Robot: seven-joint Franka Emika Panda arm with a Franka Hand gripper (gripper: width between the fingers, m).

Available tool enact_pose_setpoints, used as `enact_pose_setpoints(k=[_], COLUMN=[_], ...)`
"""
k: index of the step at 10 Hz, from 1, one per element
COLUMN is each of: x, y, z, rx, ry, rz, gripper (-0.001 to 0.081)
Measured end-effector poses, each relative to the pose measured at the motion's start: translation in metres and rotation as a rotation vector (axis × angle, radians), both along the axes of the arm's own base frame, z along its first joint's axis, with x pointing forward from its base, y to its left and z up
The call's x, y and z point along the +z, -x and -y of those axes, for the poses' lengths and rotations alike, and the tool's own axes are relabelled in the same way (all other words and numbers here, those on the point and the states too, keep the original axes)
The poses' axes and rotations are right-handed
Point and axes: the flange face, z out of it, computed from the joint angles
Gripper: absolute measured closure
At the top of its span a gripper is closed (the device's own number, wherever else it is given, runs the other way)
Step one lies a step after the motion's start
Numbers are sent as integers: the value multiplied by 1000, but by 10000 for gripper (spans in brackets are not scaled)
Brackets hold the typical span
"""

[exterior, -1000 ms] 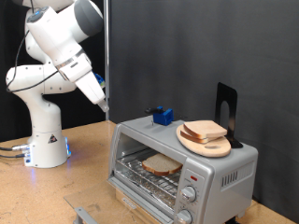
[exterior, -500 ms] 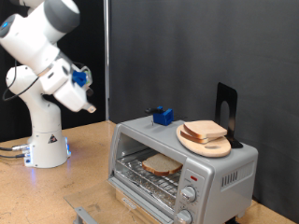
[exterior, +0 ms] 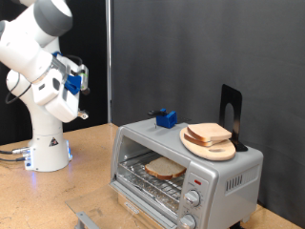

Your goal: Make a piece of toast with the oven

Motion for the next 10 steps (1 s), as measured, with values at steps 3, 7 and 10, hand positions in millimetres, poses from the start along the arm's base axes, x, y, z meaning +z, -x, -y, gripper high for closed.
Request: enact_pose_setpoints(k=[3, 7, 10], x=[-20, -57, -65], y=[-10, -19, -24], z=[48, 95, 98], rx=[-224, -324, -295], ry=[-47, -6, -38], rz=[-82, -124, -178], gripper=[-2, -2, -2])
